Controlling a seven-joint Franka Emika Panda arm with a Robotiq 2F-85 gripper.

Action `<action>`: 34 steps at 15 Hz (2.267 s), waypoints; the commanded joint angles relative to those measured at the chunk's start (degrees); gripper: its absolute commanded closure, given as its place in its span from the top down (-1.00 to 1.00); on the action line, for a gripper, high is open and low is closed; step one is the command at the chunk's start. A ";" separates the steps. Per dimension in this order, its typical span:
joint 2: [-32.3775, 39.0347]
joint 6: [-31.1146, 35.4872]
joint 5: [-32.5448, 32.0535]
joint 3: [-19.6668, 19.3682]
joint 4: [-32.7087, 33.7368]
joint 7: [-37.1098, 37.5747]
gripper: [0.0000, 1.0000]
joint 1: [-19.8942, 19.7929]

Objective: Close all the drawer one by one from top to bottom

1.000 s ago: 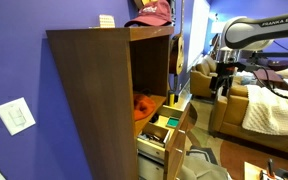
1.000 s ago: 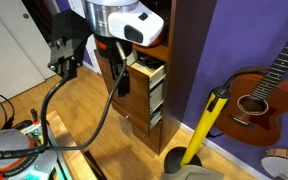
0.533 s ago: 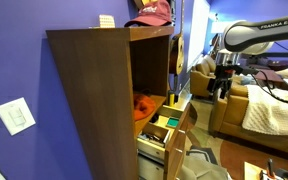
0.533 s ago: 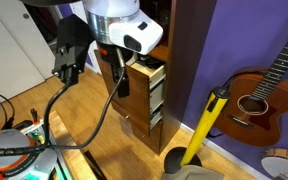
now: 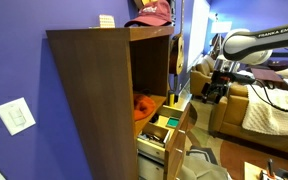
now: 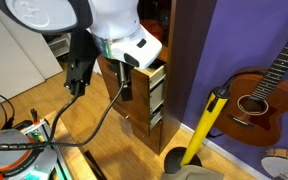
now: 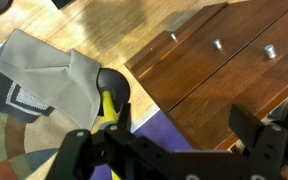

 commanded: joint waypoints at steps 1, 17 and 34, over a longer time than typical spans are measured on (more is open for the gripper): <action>-1.28 2.34 3.82 0.40 -3.91 1.58 1.00 -0.28; 1.17 17.68 23.55 2.10 -11.08 -2.56 1.00 5.28; 6.09 26.71 47.11 4.39 -9.56 -23.44 1.00 10.39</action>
